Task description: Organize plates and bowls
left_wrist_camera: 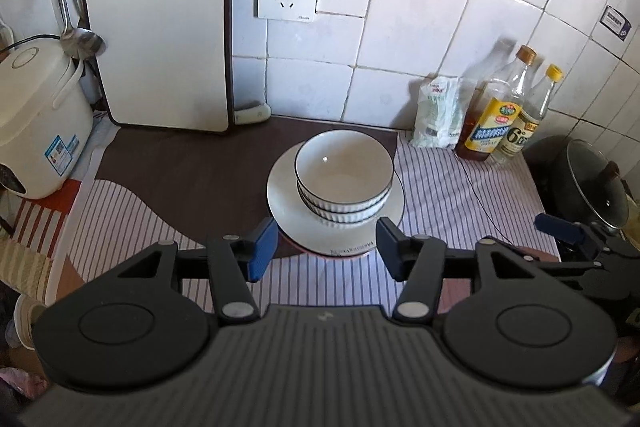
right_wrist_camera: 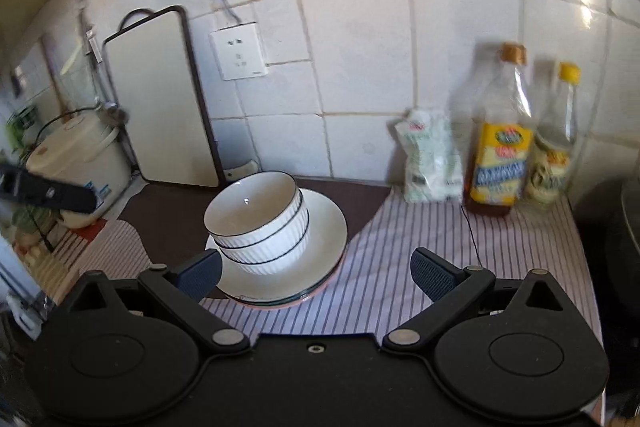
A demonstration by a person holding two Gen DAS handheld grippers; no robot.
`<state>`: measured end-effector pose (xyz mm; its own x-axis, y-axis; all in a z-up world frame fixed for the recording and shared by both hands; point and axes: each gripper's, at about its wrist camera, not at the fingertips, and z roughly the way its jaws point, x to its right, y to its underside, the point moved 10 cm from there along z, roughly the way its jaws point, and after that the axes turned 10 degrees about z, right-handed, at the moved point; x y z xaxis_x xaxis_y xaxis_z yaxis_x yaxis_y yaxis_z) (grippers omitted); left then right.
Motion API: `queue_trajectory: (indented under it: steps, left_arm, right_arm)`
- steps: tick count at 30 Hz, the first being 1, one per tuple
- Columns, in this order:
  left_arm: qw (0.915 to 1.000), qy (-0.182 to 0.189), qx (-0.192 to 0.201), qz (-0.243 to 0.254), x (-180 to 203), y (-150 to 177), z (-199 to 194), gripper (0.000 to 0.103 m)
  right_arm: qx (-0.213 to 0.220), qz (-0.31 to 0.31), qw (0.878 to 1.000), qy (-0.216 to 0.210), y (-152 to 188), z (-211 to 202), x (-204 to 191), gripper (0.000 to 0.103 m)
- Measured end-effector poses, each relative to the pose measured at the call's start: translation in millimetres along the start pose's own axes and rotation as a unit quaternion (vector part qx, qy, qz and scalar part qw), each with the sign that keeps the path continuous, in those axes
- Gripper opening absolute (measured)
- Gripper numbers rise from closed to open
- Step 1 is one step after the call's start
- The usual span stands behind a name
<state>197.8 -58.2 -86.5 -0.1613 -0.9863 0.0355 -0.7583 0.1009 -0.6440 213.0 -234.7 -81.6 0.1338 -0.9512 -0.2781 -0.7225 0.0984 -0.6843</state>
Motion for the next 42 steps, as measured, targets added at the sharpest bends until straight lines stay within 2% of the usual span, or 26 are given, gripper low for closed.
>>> queue_trajectory:
  steps: [2,11,17,21,29,32,35,42]
  left_arm:
    - [1.0000,0.003,0.003,0.009,4,1,-5,0.054]
    - [0.9984,0.019,0.022,0.048,15,6,-28,0.062]
    - [0.9975,0.022,0.010,0.067,11,18,-36,0.064]
    - [0.9974,0.019,0.001,0.069,5,25,-39,0.067]
    - [0.9986,0.012,-0.010,0.050,-9,35,-34,0.092]
    - [0.9985,-0.011,-0.017,0.050,-15,39,-30,0.094]
    - [0.9981,-0.030,-0.024,0.048,-22,43,-27,0.094]
    - [0.9981,-0.033,-0.018,0.048,-21,48,-29,0.094]
  right_arm:
    - [-0.006,0.014,1.000,-0.006,4,-3,-1,0.101]
    - [0.003,0.012,0.999,0.043,9,-37,-7,0.101]
    - [-0.010,-0.012,0.995,0.101,14,-54,-14,0.102]
    - [-0.009,-0.003,0.995,0.101,17,-64,-19,0.102]
    - [0.007,-0.002,0.993,0.122,20,-78,-29,0.103]
    - [0.022,-0.020,0.990,0.140,20,-82,-34,0.103]
    - [0.030,-0.019,0.990,0.140,22,-84,-38,0.103]
    - [0.035,0.007,0.991,0.131,24,-83,-37,0.102]
